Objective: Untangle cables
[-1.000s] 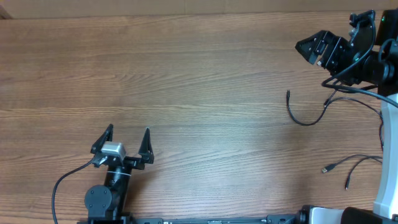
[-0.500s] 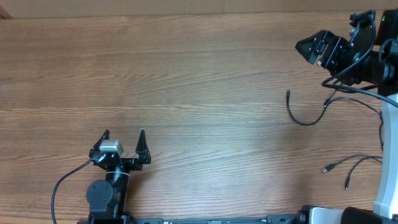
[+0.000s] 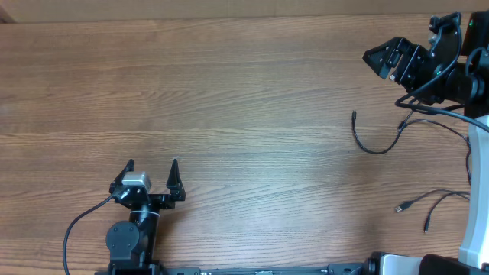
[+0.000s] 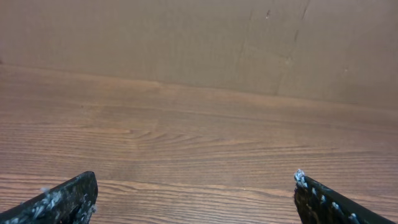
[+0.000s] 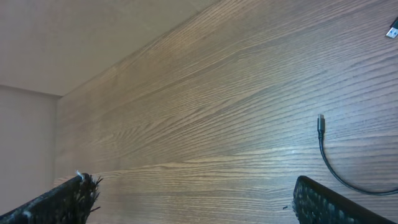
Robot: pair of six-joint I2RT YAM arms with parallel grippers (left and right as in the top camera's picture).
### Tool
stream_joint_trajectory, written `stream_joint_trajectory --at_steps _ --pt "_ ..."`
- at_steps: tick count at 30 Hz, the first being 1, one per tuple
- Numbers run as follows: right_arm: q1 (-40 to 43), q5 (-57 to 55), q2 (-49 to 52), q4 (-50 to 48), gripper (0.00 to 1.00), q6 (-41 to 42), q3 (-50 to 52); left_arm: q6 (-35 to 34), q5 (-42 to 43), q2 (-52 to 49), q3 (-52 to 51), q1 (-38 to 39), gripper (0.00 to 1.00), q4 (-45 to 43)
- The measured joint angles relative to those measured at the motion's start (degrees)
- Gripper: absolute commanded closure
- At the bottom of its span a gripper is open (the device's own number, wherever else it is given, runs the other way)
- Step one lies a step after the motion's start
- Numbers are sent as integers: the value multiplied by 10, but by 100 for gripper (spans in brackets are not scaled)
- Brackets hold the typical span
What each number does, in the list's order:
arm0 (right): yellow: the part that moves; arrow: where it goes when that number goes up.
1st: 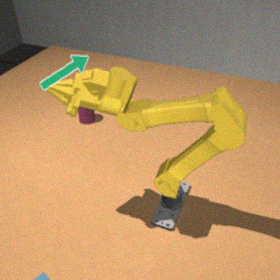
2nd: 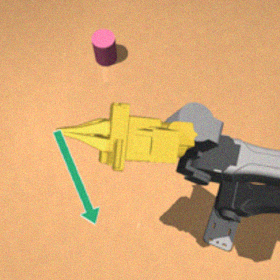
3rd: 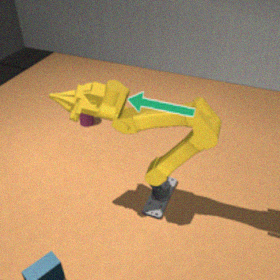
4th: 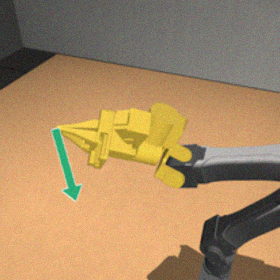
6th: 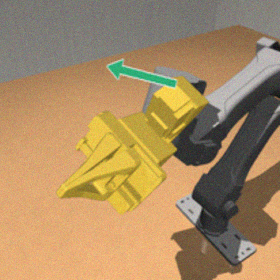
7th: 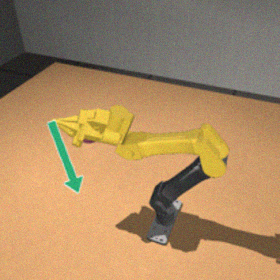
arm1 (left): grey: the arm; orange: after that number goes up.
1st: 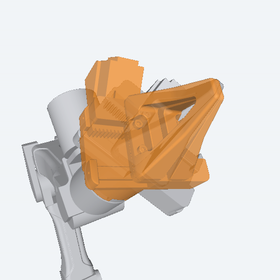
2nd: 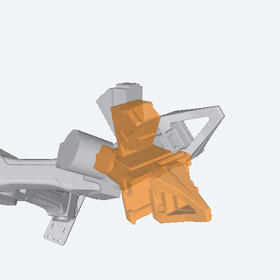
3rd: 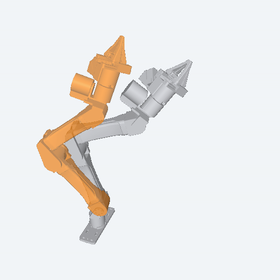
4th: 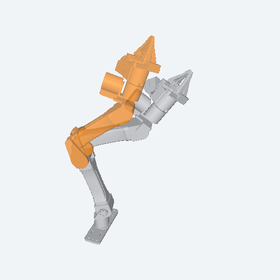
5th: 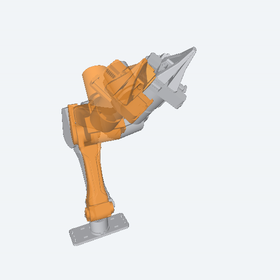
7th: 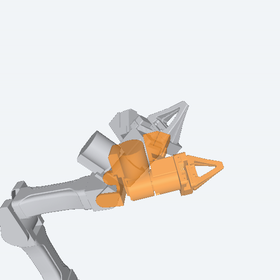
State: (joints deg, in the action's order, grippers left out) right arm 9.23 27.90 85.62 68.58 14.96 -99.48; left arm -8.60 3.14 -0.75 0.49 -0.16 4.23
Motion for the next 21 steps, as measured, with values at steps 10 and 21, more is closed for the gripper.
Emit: stream_joint_trajectory --at_steps 10,21 --pt "0 0 0 0 0 0 0 0 0 0 0 0 0 0" --pt "0 -3 0 -2 0 0 0 0 0 0 0 0 0 0"
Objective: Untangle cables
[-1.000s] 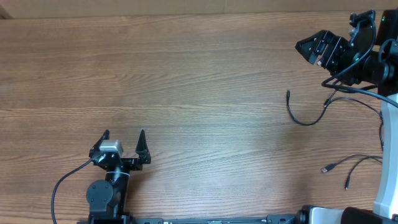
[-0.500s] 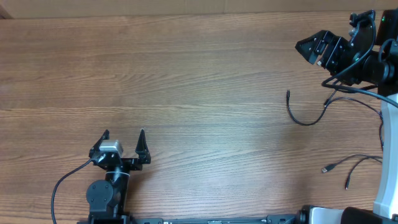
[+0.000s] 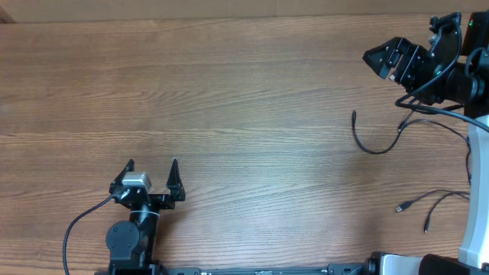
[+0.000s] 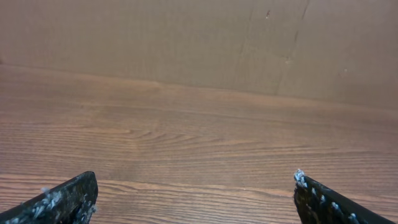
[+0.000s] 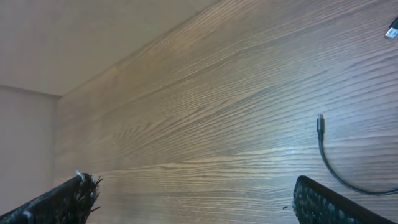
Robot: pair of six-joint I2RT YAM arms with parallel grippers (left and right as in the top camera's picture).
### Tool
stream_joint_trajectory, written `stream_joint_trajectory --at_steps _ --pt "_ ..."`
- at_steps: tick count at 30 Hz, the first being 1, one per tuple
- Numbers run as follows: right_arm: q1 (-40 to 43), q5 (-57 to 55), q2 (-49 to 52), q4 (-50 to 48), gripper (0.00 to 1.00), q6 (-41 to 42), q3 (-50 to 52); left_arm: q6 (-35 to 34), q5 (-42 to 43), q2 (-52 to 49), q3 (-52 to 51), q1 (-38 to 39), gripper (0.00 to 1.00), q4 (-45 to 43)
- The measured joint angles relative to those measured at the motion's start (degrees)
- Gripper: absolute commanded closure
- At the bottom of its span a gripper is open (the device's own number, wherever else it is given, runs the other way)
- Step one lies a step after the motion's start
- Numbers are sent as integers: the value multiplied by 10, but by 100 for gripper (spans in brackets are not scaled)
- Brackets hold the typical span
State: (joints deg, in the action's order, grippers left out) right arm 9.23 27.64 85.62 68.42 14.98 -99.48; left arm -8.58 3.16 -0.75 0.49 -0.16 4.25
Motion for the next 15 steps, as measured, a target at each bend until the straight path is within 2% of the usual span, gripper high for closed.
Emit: stream_joint_trajectory --at_steps 6,11,15 --pt "-8 -54 -3 -23 0 0 4 0 0 0 0 0 0 0" --pt "-31 -98 -62 -143 0 0 87 0 0 0 0 0 0 0" --pt "-37 -110 -137 -248 0 1 197 0 0 0 0 0 0 0"
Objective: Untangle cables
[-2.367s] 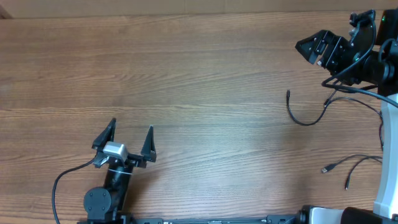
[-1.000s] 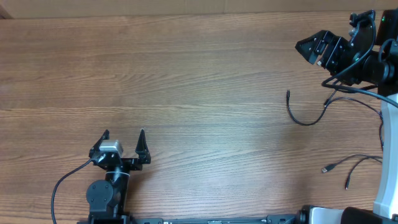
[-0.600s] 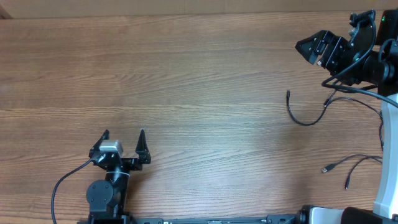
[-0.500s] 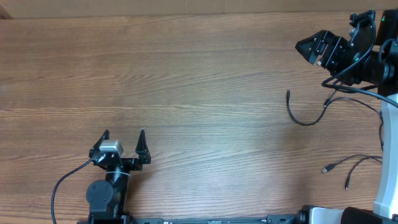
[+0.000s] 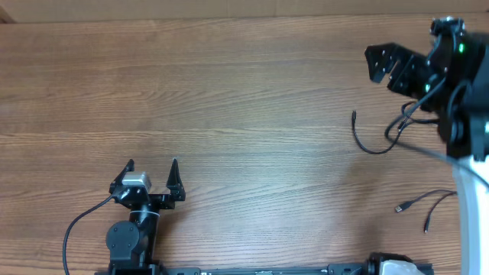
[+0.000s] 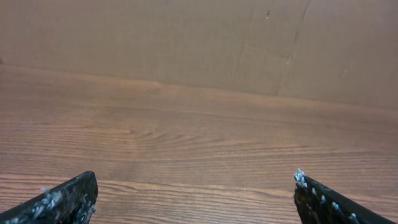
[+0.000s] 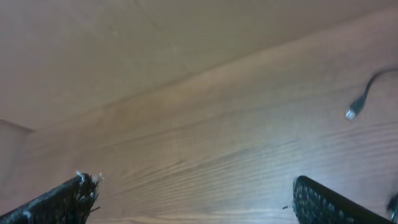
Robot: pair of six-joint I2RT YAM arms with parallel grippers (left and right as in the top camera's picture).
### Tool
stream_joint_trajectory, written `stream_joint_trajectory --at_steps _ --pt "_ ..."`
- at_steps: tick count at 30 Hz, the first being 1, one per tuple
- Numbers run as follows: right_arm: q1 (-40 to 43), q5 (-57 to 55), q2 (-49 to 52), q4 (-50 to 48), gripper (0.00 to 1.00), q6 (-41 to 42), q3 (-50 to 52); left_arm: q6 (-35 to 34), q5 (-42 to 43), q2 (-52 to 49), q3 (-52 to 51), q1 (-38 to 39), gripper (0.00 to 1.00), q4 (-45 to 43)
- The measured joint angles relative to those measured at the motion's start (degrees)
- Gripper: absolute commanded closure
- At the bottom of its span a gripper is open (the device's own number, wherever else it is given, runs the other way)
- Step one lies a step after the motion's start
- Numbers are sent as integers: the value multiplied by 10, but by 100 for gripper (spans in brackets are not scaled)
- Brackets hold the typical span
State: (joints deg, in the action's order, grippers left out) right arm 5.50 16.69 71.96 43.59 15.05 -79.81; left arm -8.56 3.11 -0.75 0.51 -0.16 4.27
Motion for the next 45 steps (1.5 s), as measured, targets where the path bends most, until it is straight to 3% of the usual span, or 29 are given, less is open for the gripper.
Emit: stream_joint_trajectory --at_steps 14,31,38,45 --pt "0 -11 -250 -410 0 -1 453 1 -4 0 0 0 0 0" --pt "0 -10 -417 -833 0 15 765 1 -4 0 0 0 0 0" --pt "0 -10 -442 -803 0 22 788 1 -4 0 0 0 0 0" --pt "0 -19 -521 -588 0 23 788 1 -4 0 0 0 0 0"
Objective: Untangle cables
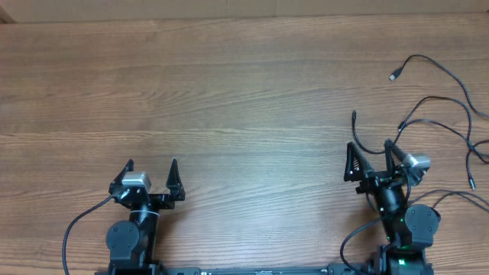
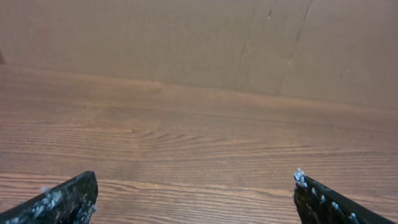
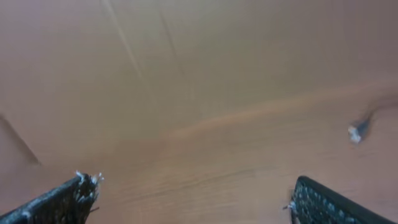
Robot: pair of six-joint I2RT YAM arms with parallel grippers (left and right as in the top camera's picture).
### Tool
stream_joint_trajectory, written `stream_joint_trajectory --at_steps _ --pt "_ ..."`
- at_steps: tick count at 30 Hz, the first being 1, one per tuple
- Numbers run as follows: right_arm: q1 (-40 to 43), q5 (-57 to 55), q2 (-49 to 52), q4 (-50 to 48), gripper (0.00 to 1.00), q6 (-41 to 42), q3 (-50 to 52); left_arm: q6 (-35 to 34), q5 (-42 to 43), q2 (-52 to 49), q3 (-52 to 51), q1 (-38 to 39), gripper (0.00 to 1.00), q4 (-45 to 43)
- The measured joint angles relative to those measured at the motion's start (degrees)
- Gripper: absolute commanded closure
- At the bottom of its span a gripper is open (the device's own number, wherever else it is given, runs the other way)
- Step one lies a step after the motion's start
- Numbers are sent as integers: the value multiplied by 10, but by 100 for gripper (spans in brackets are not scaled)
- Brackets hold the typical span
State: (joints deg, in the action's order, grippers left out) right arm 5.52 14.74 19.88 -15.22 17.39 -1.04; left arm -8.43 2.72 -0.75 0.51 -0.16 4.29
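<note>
Several thin black cables lie at the table's right side. One cable (image 1: 435, 67) ends in a plug at the far right. Another cable's plug (image 1: 354, 115) lies just beyond my right gripper (image 1: 368, 147), which stands open and holds nothing near the front edge. A third cable (image 1: 432, 105) loops off to the right edge. The blurred right wrist view shows the open right gripper (image 3: 193, 182) and one small plug (image 3: 356, 131) ahead on the right. My left gripper (image 1: 151, 163) stands open at the front left, and the left wrist view shows this gripper (image 2: 194, 179) over bare wood.
The wooden table (image 1: 229, 92) stretches between the two arms. A brown cardboard wall (image 2: 186, 37) stands along its far edge. The left arm's own lead (image 1: 76, 225) curls at the front left.
My right gripper has moved from the table's far right corner to the front right edge, still open. With the arm away, the cables at the right show in full. The left arm has not moved.
My right gripper hung open over the far right of the table above the cables for the first two moments. Then it had turned a little toward the back wall. Now it rests open at the front right. The left gripper stayed open and still throughout.
</note>
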Motion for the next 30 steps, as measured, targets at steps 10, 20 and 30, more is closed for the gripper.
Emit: stream_joint_trajectory --at_steps 10,20,30 --pt "0 -36 -165 193 0 -37 0 0 0 0 0 0 0 0" --pt "0 -38 -192 194 0 -62 0 0 0 0 0 0 0 0" --pt "0 -27 -192 193 0 -159 0 0 0 0 0 0 0 0"
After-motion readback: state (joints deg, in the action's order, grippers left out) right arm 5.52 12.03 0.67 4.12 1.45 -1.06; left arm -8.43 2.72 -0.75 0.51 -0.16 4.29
